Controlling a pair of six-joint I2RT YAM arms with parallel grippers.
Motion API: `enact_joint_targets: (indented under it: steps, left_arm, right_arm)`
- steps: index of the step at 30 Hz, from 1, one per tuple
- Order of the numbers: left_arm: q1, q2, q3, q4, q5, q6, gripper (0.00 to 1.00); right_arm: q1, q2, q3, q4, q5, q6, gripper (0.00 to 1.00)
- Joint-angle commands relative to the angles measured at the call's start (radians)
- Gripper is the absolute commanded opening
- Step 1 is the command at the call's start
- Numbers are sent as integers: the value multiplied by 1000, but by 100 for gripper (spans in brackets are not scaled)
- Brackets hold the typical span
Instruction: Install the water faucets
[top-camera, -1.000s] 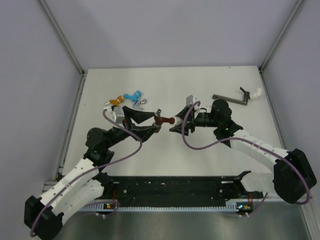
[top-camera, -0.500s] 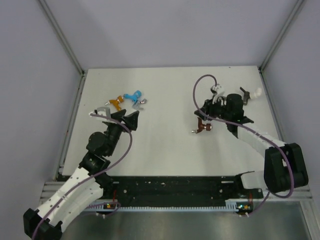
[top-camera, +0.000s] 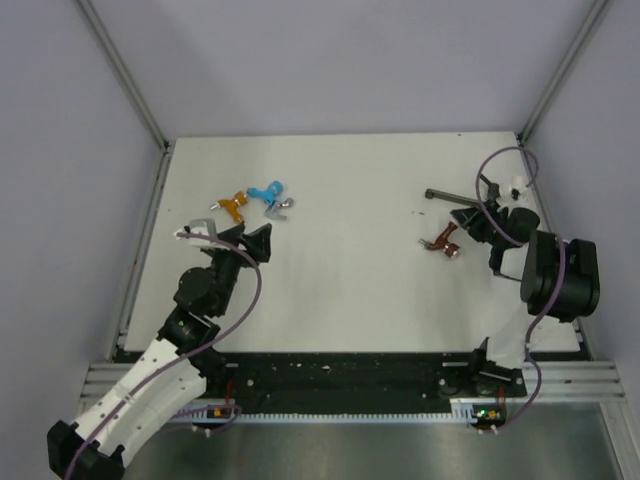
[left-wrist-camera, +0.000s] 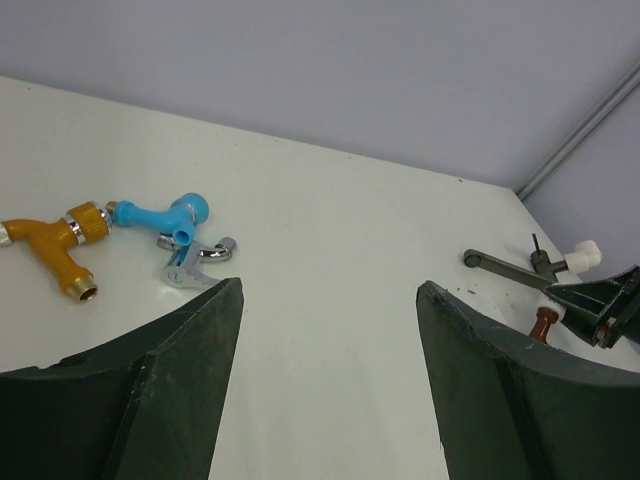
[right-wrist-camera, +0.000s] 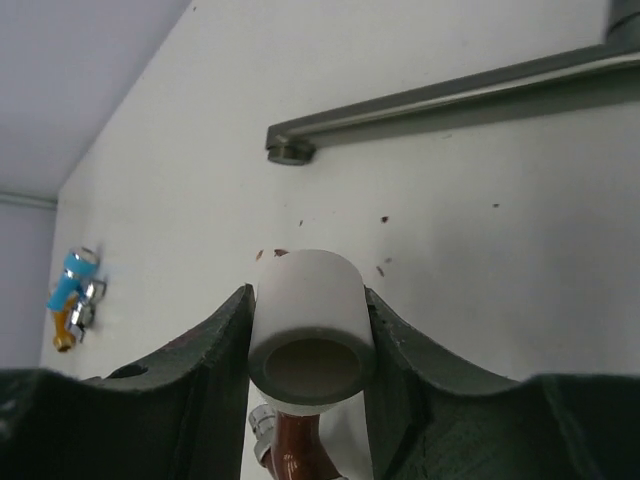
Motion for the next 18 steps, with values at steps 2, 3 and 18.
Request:
enact_joint_targets:
  steps: [2,3,18]
  left_arm:
    - [7,-24,35,-79,-102,-75,78]
    - [7,-25,43,-105,-121,-92,80]
    - [157,65,229,-453,19,-255,99]
  right_arm:
    - [-127,172,-22,427,-64,270,53]
    - [-141,185,-25,463,-92,298,98]
    - [-158,-364,56,-418,262,-208,99]
